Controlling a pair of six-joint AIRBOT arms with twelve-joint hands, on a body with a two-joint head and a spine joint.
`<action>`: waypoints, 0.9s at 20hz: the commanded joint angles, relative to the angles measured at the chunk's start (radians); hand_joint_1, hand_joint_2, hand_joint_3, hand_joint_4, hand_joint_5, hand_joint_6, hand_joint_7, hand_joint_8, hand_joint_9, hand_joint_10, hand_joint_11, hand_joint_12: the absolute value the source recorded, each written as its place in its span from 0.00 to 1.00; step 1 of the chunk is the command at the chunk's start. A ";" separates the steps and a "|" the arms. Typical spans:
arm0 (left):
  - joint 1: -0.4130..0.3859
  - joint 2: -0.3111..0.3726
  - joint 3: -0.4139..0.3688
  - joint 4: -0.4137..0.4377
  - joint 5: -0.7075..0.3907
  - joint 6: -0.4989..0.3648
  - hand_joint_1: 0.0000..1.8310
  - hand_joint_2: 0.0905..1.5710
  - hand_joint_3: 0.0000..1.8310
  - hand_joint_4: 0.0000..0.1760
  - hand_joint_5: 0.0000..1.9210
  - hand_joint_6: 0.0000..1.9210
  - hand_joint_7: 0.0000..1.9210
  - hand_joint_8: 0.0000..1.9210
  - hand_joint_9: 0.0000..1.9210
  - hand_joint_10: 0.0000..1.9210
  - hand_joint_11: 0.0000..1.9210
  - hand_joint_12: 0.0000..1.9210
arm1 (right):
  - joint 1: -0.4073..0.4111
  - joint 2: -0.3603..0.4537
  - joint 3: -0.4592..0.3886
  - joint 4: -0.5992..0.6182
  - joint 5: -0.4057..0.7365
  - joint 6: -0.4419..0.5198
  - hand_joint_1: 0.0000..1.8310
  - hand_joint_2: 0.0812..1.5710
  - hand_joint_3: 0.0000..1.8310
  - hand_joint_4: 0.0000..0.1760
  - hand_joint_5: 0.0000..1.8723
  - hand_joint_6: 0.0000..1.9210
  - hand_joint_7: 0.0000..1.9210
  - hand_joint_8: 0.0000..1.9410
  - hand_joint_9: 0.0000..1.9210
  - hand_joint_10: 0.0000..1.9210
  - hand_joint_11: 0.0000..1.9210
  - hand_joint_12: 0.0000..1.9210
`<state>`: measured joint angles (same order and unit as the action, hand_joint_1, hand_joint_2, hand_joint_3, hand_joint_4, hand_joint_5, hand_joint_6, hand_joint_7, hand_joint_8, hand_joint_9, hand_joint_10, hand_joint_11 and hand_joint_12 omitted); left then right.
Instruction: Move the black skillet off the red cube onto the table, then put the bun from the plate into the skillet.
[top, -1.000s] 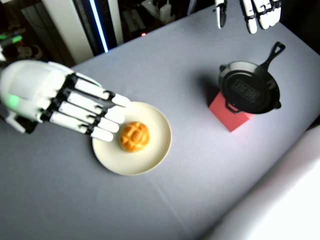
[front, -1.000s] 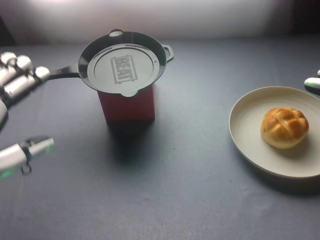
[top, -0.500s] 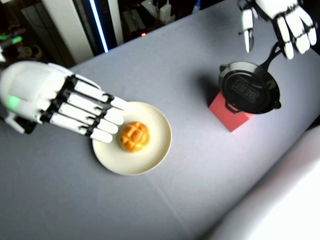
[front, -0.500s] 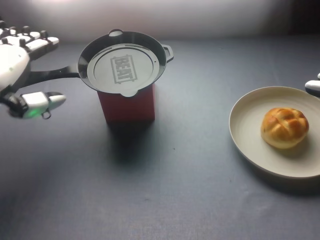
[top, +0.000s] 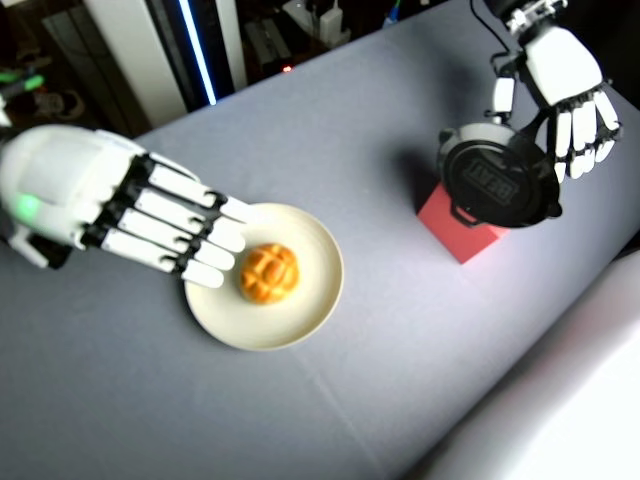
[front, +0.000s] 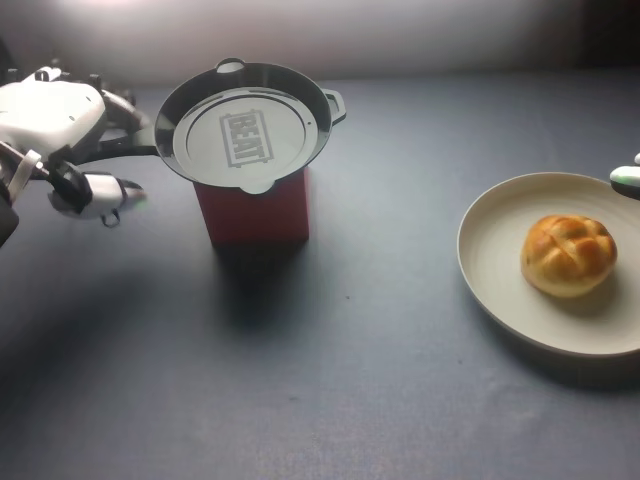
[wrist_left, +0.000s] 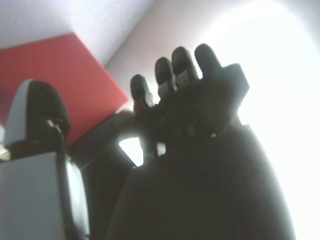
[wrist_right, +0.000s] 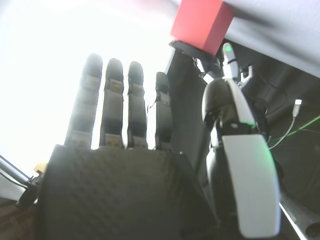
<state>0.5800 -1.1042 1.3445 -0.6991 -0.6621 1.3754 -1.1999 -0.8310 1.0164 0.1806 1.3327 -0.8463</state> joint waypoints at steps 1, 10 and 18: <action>-0.010 0.002 0.005 0.026 -0.090 0.001 0.66 0.70 0.00 0.00 0.51 0.44 0.50 0.59 0.48 0.45 0.34 0.82 | 0.003 0.002 0.006 0.014 0.122 0.005 0.34 0.82 0.00 0.36 0.20 0.00 0.19 0.00 0.17 0.00 0.15 0.03; -0.009 0.003 -0.014 0.025 -0.141 -0.013 0.70 0.79 0.00 0.00 0.65 1.00 0.75 1.00 0.84 1.00 0.85 1.00 | 0.003 -0.005 0.007 0.011 0.117 0.005 0.33 0.83 0.00 0.26 0.21 0.00 0.20 0.00 0.18 0.00 0.17 0.03; 0.065 0.019 -0.056 0.076 -0.322 -0.214 0.76 0.79 0.00 0.00 0.67 1.00 0.76 1.00 0.84 1.00 0.86 1.00 | 0.003 -0.009 0.007 0.011 0.112 0.005 0.32 0.84 0.00 0.00 0.21 0.00 0.20 0.00 0.18 0.00 0.17 0.03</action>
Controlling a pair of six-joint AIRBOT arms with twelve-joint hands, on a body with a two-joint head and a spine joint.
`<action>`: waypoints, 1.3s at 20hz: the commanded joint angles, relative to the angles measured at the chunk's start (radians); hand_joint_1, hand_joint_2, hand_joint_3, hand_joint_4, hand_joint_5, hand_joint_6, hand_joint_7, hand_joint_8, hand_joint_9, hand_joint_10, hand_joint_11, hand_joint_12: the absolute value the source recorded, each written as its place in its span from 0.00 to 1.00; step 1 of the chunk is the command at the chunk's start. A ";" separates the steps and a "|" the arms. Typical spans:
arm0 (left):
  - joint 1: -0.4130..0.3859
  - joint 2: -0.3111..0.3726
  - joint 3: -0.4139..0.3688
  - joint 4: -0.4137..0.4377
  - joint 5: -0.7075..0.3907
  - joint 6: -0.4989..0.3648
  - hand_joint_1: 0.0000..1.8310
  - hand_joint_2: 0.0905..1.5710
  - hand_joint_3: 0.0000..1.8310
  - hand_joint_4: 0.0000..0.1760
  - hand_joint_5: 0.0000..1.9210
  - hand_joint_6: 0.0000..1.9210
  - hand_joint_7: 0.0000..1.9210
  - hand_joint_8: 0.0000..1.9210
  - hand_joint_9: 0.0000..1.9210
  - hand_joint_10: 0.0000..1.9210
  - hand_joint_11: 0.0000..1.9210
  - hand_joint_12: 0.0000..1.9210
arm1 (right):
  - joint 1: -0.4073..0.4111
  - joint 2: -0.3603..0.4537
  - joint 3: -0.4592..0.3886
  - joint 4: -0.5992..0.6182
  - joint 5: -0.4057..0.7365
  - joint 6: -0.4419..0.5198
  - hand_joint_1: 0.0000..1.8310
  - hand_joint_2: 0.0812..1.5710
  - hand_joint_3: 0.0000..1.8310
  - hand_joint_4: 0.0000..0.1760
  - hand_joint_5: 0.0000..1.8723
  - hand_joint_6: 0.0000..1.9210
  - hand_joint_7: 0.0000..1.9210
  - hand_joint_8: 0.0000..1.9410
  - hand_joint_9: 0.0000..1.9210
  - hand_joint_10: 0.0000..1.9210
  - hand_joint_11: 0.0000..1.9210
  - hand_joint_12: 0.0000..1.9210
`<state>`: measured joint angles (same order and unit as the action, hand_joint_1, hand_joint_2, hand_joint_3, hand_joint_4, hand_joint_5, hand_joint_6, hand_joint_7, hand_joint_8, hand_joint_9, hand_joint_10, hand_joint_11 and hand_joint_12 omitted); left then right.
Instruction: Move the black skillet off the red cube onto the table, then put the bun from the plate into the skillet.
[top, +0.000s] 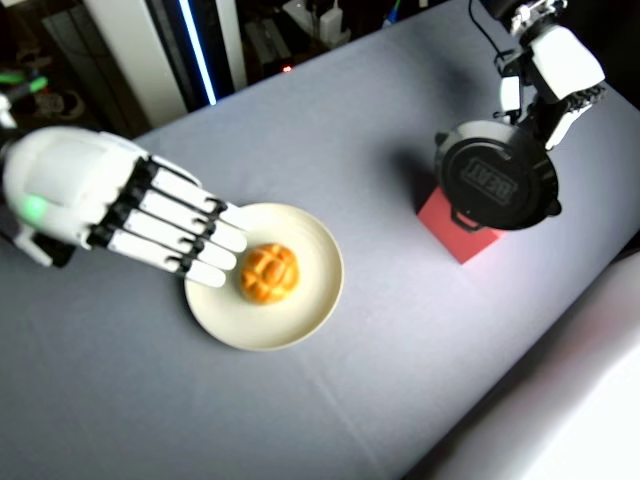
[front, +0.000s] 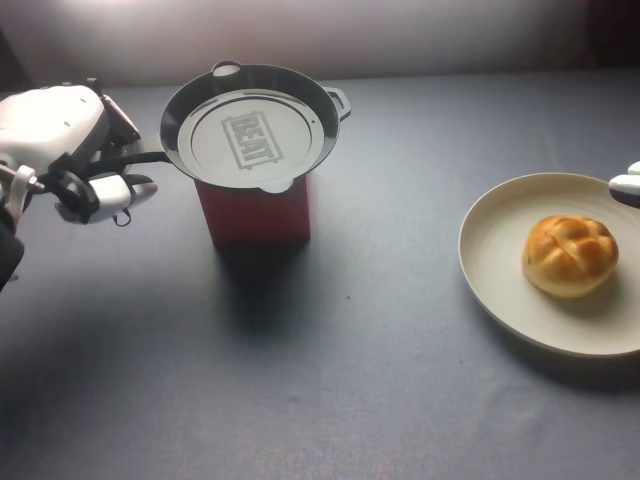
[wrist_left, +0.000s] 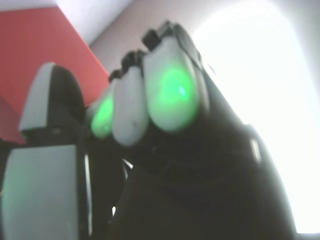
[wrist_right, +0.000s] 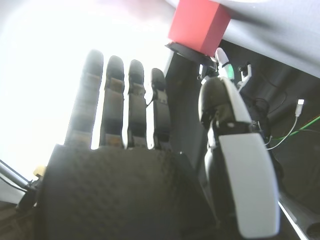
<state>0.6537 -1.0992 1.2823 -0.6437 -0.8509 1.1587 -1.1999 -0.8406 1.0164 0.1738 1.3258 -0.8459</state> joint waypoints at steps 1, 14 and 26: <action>0.004 0.018 -0.002 0.024 -0.167 -0.022 0.75 0.79 0.00 0.00 0.67 1.00 0.76 1.00 0.84 1.00 0.86 1.00 | 0.003 0.000 0.007 0.018 0.119 0.005 0.32 0.84 0.00 0.03 0.21 0.00 0.20 0.00 0.18 0.00 0.17 0.03; 0.107 0.131 -0.194 0.279 -0.361 -0.138 0.72 0.79 0.00 0.00 0.66 1.00 0.76 1.00 0.84 1.00 0.86 1.00 | 0.001 -0.004 0.007 0.019 0.117 0.011 0.33 0.85 0.00 0.00 0.21 0.00 0.21 0.00 0.19 0.00 0.17 0.02; 0.211 0.174 -0.318 0.443 -0.277 -0.158 0.72 0.78 0.00 0.00 0.67 1.00 0.79 1.00 0.86 1.00 0.87 1.00 | 0.000 -0.004 0.005 0.025 0.117 0.016 0.31 0.86 0.00 0.00 0.21 0.00 0.19 0.00 0.17 0.00 0.16 0.01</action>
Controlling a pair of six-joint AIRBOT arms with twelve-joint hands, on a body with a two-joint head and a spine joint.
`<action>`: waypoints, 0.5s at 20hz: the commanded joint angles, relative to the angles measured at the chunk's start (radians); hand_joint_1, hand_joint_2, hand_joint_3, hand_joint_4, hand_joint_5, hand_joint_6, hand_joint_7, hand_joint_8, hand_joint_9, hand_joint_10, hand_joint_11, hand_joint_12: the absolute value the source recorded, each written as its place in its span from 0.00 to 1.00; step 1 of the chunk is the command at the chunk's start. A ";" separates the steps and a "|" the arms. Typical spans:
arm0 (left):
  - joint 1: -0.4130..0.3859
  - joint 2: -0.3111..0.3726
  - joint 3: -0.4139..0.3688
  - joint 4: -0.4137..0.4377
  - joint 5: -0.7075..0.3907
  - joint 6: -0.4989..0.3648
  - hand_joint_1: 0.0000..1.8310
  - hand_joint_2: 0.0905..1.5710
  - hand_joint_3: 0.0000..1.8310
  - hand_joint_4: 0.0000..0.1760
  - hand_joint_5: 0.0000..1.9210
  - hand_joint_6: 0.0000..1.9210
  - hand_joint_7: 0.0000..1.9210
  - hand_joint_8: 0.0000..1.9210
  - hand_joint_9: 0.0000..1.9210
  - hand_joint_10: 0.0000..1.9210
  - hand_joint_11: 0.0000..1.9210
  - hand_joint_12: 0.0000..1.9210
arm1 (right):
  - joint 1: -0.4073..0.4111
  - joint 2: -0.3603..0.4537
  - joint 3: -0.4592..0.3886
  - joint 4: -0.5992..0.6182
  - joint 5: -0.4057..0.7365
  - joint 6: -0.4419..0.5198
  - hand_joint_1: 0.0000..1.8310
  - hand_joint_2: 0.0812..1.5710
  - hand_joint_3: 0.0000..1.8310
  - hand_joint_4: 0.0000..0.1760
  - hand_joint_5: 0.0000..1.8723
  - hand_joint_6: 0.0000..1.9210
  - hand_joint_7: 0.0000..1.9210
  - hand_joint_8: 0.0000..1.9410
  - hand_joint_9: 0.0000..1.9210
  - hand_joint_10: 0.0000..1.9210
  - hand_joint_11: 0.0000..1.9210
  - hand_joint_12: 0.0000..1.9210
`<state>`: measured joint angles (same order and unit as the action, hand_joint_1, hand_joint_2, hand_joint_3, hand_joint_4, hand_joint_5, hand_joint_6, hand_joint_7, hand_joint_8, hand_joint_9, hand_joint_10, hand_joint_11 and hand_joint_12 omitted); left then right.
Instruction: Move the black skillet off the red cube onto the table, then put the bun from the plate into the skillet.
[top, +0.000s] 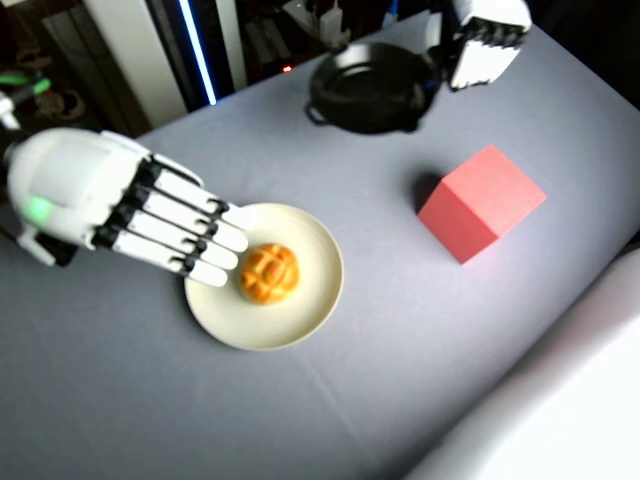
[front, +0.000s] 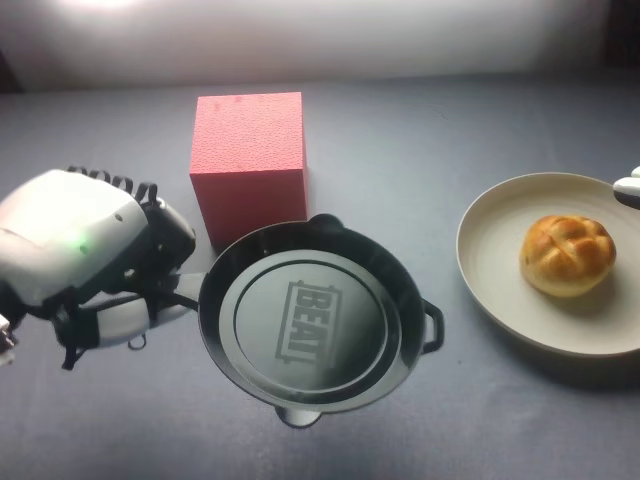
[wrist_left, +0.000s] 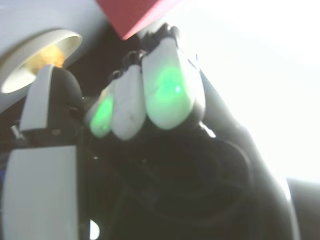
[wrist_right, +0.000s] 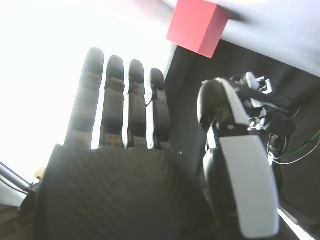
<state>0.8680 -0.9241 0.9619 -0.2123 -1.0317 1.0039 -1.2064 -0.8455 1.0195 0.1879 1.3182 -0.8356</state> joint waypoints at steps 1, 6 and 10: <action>0.003 -0.006 0.003 0.009 -0.084 -0.003 0.73 0.79 0.00 0.00 0.66 1.00 0.80 1.00 0.87 1.00 0.87 1.00 | 0.006 0.001 0.002 0.011 0.124 0.006 0.32 0.86 0.00 0.00 0.21 0.00 0.20 0.00 0.18 0.00 0.16 0.01; 0.019 -0.018 -0.012 -0.023 -0.024 0.070 0.70 0.74 0.00 0.00 0.54 1.00 0.62 1.00 0.72 1.00 0.76 1.00 | 0.006 0.001 0.002 0.011 0.124 0.008 0.31 0.85 0.00 0.00 0.21 0.00 0.19 0.00 0.18 0.00 0.17 0.01; 0.023 -0.020 -0.013 -0.024 -0.017 0.073 0.63 0.69 0.00 0.00 0.35 0.92 0.39 1.00 0.47 1.00 0.51 1.00 | 0.006 0.001 0.002 0.011 0.124 0.008 0.34 0.85 0.00 0.00 0.21 0.00 0.20 0.00 0.18 0.00 0.17 0.01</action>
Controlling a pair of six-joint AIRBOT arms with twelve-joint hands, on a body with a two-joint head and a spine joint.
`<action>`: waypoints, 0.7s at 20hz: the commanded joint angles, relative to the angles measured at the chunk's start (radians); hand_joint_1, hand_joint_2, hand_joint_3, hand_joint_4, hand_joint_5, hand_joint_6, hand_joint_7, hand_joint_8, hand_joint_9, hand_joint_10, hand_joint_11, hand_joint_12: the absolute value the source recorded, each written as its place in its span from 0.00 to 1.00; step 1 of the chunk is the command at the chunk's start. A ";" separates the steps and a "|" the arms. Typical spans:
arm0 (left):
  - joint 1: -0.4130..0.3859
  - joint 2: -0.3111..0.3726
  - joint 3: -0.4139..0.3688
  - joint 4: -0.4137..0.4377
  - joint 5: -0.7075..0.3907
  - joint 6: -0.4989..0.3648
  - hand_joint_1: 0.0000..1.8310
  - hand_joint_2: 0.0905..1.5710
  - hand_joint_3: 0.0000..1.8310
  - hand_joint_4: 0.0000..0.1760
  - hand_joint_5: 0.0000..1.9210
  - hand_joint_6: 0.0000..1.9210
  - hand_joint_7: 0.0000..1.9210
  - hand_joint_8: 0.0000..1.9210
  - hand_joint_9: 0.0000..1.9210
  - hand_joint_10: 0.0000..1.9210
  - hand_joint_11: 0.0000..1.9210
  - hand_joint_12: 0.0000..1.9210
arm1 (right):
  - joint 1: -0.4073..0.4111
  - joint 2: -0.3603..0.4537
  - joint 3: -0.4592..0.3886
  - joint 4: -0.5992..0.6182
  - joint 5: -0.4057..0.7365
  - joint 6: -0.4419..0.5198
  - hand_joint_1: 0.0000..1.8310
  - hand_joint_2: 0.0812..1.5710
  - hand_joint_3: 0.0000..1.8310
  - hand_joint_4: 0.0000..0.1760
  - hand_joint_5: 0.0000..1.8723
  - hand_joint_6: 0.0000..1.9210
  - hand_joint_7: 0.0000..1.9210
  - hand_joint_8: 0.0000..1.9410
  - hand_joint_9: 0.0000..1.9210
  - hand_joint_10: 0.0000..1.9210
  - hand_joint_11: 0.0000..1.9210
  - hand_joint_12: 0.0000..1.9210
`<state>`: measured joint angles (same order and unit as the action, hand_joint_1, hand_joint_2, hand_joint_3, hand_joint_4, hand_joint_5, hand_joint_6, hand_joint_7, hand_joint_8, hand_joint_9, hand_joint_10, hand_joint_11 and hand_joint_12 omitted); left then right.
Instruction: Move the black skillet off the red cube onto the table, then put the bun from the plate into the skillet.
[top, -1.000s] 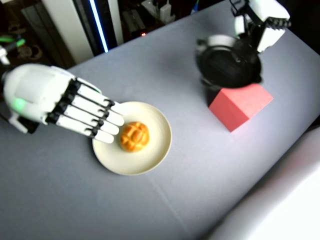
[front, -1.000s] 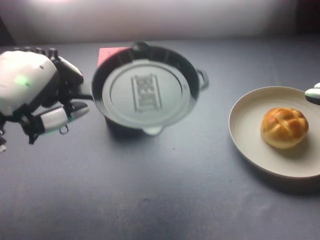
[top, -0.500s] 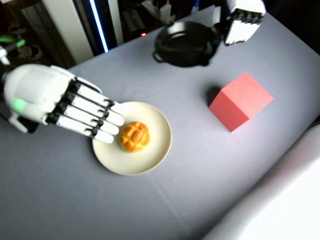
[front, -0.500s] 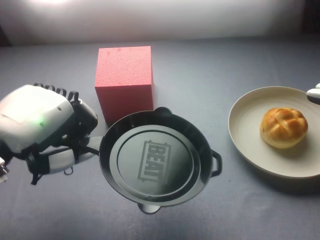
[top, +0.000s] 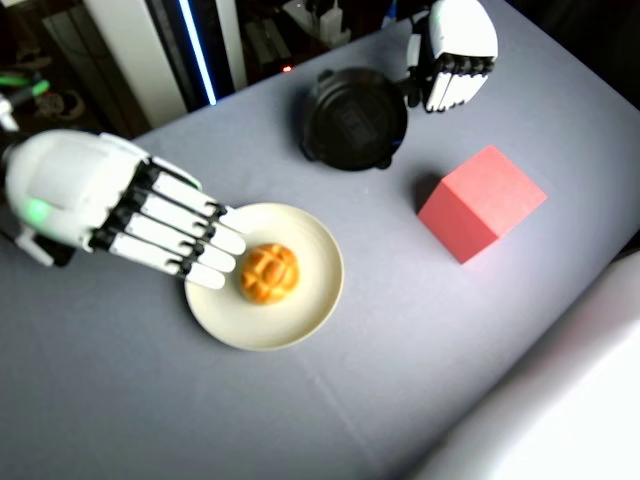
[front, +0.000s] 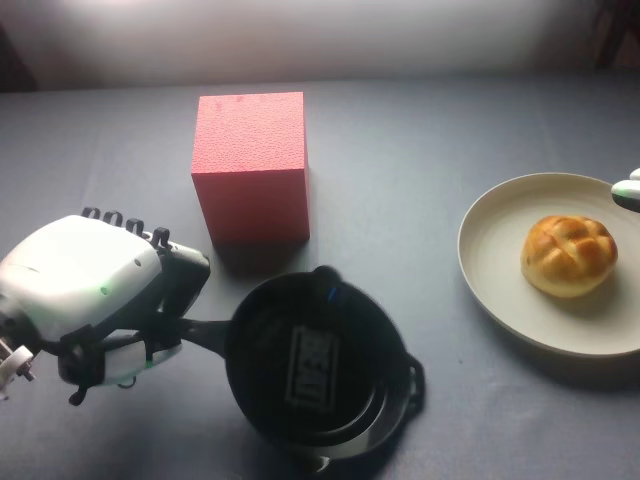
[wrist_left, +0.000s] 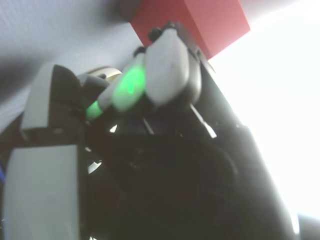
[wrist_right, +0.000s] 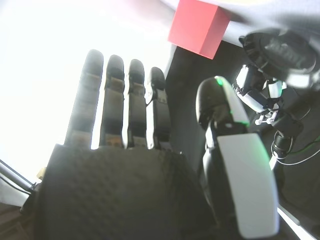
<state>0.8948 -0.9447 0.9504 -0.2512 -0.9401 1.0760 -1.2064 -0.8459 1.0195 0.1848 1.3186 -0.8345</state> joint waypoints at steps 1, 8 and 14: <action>-0.004 0.002 -0.003 0.015 -0.109 0.002 0.58 0.73 0.02 0.00 0.40 0.74 0.34 1.00 0.40 1.00 0.43 1.00 | 0.006 0.001 0.002 0.014 0.124 0.007 0.33 0.85 0.00 0.00 0.21 0.00 0.20 0.00 0.18 0.00 0.17 0.01; 0.008 0.019 -0.014 0.010 -0.114 0.004 0.50 0.78 0.00 0.83 0.37 0.73 0.18 0.85 0.18 0.92 0.16 1.00 | 0.006 0.001 0.002 0.014 0.124 0.007 0.34 0.86 0.00 0.00 0.21 0.00 0.20 0.00 0.18 0.00 0.17 0.01; 0.025 0.047 -0.036 0.011 -0.160 0.005 0.47 0.67 0.00 0.00 0.29 0.36 0.24 0.55 0.21 0.59 0.08 0.76 | 0.007 0.002 0.006 0.015 0.124 0.007 0.36 0.85 0.00 0.00 0.21 0.00 0.20 0.00 0.18 0.00 0.17 0.01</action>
<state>0.9203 -0.9070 0.9134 -0.2504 -0.9657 1.0786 -1.2064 -0.8459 1.0206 0.1856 1.3190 -0.8345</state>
